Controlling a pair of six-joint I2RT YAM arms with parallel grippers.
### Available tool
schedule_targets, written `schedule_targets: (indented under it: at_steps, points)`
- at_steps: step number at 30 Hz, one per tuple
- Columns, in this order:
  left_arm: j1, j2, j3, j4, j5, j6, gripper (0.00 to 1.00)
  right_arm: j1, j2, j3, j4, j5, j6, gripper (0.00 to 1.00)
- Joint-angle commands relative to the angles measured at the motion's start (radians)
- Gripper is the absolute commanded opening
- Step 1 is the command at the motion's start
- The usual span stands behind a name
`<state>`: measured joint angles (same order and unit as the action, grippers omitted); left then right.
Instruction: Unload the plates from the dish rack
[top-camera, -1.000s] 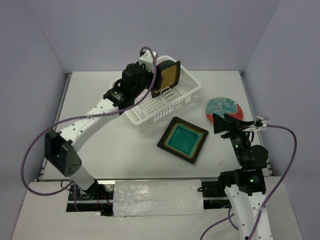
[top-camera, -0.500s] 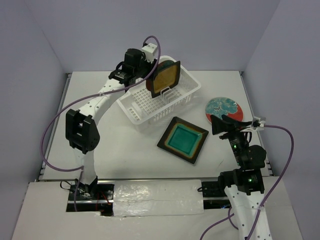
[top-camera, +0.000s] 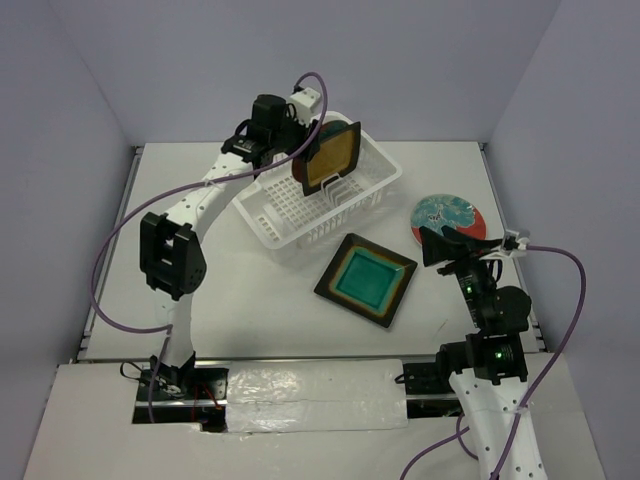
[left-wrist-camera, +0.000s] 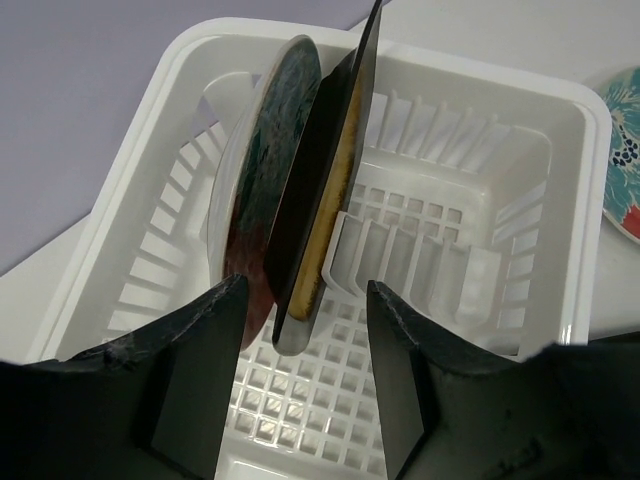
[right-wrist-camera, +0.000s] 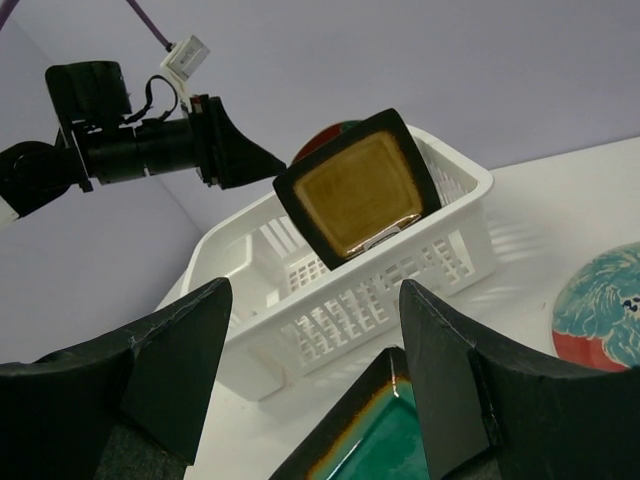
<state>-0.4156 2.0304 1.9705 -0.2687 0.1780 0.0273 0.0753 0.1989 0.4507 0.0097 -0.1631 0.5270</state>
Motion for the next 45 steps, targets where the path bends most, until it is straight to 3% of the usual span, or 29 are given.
schedule_targets:
  at_steps: [1,14,22,33,39,45]
  points:
    - [-0.002,0.031,0.031,0.019,0.000,0.029,0.62,0.001,0.020,-0.003,0.061,-0.013,-0.002,0.75]
    - [-0.006,0.099,0.045,0.040,-0.008,0.049,0.58,0.003,0.037,-0.018,0.090,-0.019,-0.001,0.76]
    - [-0.037,0.103,0.036,0.042,-0.117,0.089,0.52,0.001,0.034,-0.026,0.095,-0.018,-0.001,0.76]
    - [-0.078,0.097,0.031,0.057,-0.213,0.095,0.25,0.001,0.030,-0.030,0.092,-0.013,-0.001,0.76]
    - [-0.086,0.091,0.027,0.066,-0.250,0.080,0.00,0.000,0.030,-0.030,0.092,-0.013,0.001,0.76]
    - [-0.088,0.061,0.021,0.103,-0.296,0.043,0.00,0.001,0.027,-0.030,0.087,-0.010,-0.001,0.76]
